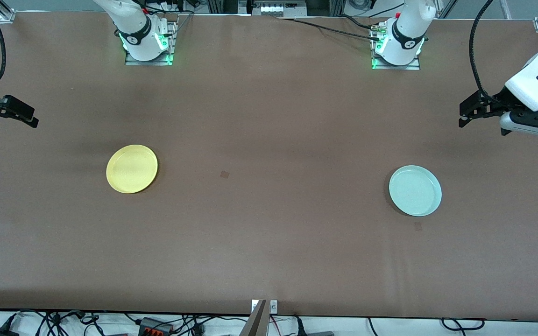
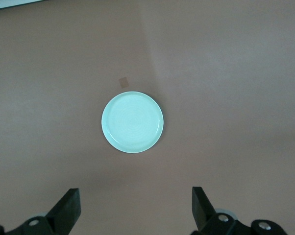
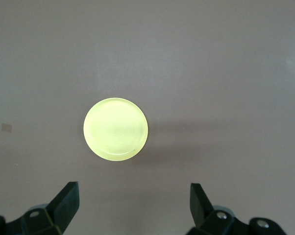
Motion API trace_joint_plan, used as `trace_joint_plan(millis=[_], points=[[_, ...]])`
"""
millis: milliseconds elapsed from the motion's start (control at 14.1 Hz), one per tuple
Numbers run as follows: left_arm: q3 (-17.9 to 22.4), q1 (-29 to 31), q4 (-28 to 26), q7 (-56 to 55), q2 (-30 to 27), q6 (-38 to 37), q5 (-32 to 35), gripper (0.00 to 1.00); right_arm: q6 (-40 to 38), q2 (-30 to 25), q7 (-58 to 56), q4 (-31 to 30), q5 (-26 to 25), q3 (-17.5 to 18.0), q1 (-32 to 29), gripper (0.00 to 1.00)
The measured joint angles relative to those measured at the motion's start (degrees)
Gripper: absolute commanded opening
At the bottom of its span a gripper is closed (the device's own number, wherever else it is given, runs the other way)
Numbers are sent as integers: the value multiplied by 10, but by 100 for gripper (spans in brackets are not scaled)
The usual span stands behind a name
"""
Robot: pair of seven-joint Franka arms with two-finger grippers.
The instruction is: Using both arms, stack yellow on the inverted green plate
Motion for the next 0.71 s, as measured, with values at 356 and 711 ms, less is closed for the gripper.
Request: trace_joint_plan(millis=[356,711], points=[[0,0,4,0,5,-12,0,100,-1,0,-7,0,0,-2,0,100],[1,1,7,0,10,-23,0,100,-1,1,-9,0,0,-2,-1,100]])
